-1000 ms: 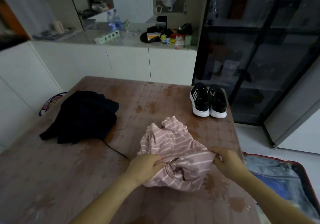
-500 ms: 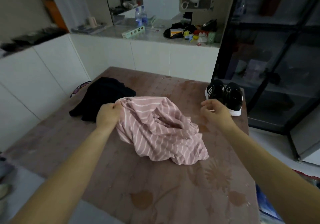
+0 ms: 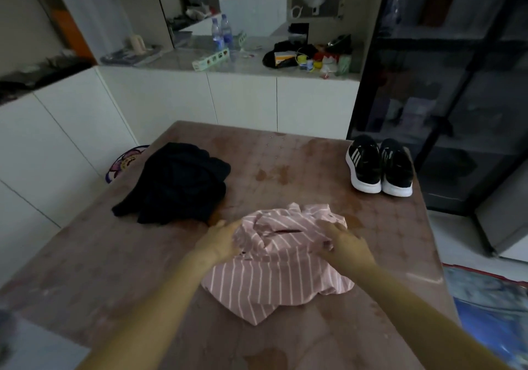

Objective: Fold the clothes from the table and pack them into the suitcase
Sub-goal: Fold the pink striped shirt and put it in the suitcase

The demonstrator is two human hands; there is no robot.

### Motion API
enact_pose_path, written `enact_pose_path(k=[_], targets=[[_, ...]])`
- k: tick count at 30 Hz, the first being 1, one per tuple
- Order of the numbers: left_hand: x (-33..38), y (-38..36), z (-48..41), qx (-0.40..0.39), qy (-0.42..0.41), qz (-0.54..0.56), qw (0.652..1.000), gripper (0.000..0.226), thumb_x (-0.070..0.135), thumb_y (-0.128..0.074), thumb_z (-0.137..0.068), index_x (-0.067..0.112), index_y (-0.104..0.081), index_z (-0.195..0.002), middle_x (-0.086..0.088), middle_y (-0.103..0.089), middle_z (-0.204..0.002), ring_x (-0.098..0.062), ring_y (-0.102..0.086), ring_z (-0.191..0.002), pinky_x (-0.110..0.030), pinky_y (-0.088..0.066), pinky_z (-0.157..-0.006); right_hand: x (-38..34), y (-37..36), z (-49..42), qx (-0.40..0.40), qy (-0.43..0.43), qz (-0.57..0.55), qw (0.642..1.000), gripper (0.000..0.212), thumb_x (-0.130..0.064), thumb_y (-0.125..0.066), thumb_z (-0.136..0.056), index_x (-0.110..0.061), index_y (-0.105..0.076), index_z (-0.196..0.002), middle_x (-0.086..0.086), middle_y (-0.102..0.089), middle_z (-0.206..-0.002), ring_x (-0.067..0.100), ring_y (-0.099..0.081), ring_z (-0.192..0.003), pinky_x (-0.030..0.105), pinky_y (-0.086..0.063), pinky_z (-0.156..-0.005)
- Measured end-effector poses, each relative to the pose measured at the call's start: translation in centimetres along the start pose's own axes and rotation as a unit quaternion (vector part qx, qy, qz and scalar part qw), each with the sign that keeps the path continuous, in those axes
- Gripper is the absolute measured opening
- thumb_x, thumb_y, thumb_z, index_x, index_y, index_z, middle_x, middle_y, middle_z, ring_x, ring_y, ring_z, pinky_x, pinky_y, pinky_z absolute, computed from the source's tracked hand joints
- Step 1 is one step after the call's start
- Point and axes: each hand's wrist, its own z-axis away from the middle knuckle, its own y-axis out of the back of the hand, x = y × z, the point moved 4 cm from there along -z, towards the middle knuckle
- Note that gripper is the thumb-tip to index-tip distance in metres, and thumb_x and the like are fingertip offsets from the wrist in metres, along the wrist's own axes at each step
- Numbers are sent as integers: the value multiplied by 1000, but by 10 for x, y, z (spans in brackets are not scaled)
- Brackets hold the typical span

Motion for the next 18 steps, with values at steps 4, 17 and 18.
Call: enact_pose_path(k=[4, 17, 18], targets=[[-22, 1, -22, -33, 32, 15, 999, 91, 52, -68, -77, 22, -23, -149, -8, -32, -148, -27, -40, -131, -36, -40, -103, -5, 5, -4, 74, -4, 68, 995, 17, -41, -54, -90, -29, -64, -94, -8, -65, -92, 15, -60, -95, 34, -34, -96], [61, 8, -42, -40, -199, 120, 972, 16, 29, -63, -88, 17, -60, -78, -3, -57, -74, -16, -54, -70, -26, -36, -59, 96, 81, 73, 265, -203, -52, 941, 26, -35, -61, -90, -14, -62, -75, 12, -63, -69, 36, -59, -69, 34, -39, -60], [68, 25, -42, 9, -205, 146, 968, 18, 27, -61, -90, 15, -60, -77, -3, -58, -73, -16, -54, -69, -24, -37, -58, 96, 90, 76, 278, -212, -59, 935, 27, -36, -59, -91, -12, -64, -78, 14, -64, -72, 37, -58, -70, 34, -38, -61]])
